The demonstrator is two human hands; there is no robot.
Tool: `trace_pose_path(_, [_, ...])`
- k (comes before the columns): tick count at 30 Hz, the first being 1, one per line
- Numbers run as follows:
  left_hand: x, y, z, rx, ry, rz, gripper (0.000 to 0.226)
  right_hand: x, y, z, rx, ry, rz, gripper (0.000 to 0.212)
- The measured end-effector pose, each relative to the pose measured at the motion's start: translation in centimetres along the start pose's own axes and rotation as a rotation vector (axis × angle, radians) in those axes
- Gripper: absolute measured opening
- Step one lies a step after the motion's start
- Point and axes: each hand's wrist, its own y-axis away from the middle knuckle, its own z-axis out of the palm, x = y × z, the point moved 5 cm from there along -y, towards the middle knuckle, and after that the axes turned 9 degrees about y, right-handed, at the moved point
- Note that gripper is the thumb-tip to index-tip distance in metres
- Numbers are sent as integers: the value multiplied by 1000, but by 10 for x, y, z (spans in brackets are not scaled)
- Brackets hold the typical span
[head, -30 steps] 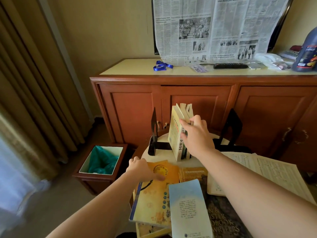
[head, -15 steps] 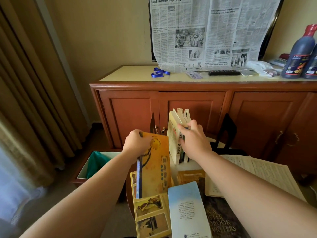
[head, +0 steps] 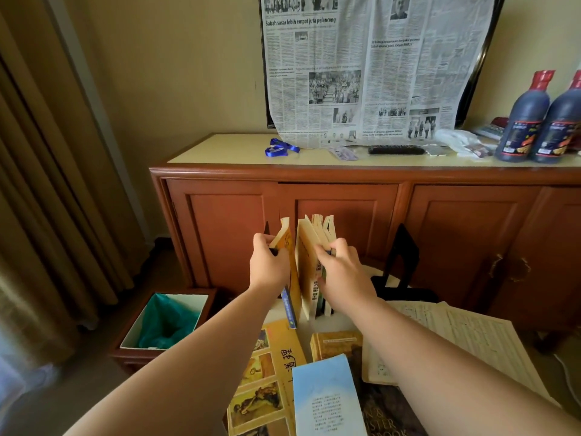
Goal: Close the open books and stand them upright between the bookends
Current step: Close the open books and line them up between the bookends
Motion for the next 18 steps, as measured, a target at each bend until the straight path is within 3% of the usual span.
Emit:
trace_pose_path(10, [-22,-13,44,-65,193,-71,18,-3,4,0,18,13,-15,78])
trace_pose_path(15, [-31,-10,49,-271,269,-163,43,-4,6,-3,33,-2,-40,75])
trace_pose_path(18, [-50,-13,48,-364,270,-293,45,-7,5,-5,46,-8,-57,90])
